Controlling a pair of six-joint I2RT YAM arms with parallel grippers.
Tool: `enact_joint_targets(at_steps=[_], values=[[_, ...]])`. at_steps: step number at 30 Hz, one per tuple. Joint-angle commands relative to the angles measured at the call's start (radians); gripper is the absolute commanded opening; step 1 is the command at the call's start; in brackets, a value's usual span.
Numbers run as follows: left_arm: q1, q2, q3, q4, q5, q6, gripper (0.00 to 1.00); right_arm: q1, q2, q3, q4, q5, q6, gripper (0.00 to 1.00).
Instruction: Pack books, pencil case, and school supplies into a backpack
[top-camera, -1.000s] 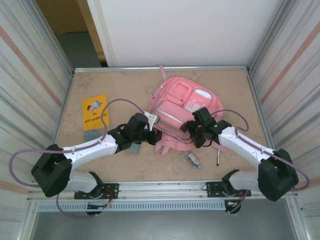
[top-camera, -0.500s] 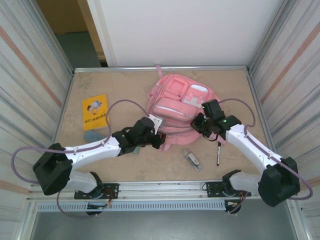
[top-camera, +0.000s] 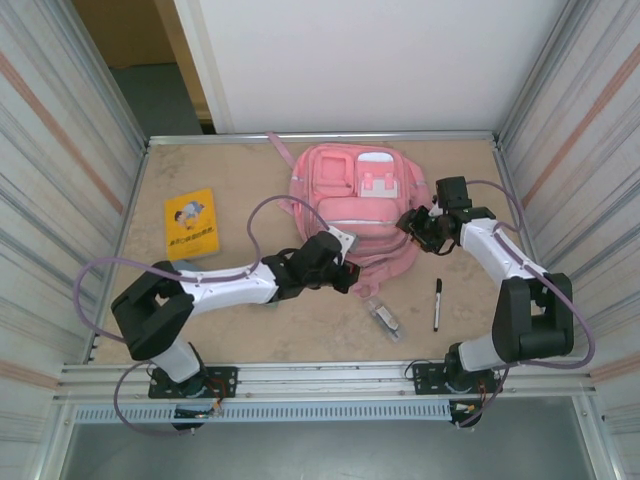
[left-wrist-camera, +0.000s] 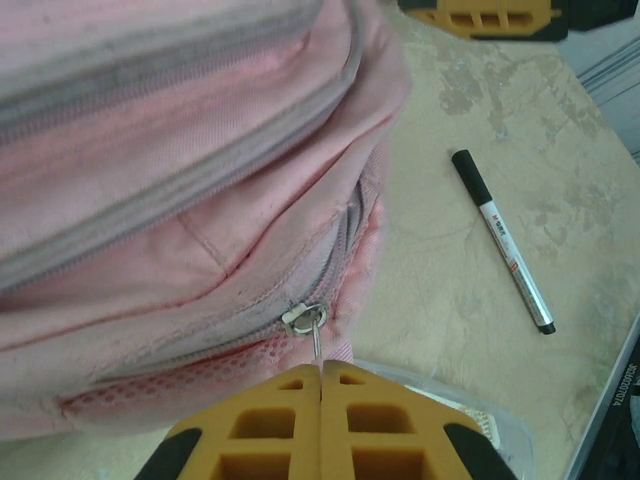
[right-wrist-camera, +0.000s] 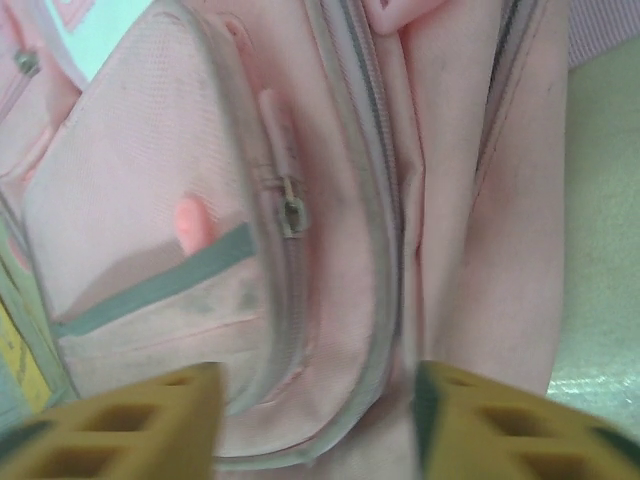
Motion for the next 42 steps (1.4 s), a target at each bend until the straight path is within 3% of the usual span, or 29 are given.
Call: enact_joint_targets(at_steps=[1,3,9,15,17,34,42], values=[[-0.015,0.021,0.049,0.001,-0.016,-0.024,0.0,-0.002,-0.035,0.021,-0.104,0.058,0.053,0.71],[-0.021,0.035,0.051,0.013,-0.03,-0.032,0.0,0.006,-0.067,-0.013,-0.133,0.057,0.082,0.79],[-0.054,0.076,0.077,0.003,-0.057,-0.037,0.0,0.066,-0.118,-0.125,-0.096,-0.105,0.156,0.79],[-0.09,0.135,0.12,-0.031,-0.146,-0.059,0.01,0.153,-0.09,-0.132,-0.073,-0.084,0.124,0.79],[-0.103,0.153,0.137,-0.053,-0.173,-0.073,0.18,0.151,-0.084,-0.141,-0.067,-0.094,0.111,0.79],[-0.139,0.204,0.233,-0.113,-0.259,-0.146,0.58,0.057,-0.147,-0.221,-0.047,-0.113,0.06,0.78],[-0.142,0.25,0.265,-0.168,-0.337,-0.249,0.58,0.025,-0.184,-0.237,-0.037,-0.148,0.06,0.76]])
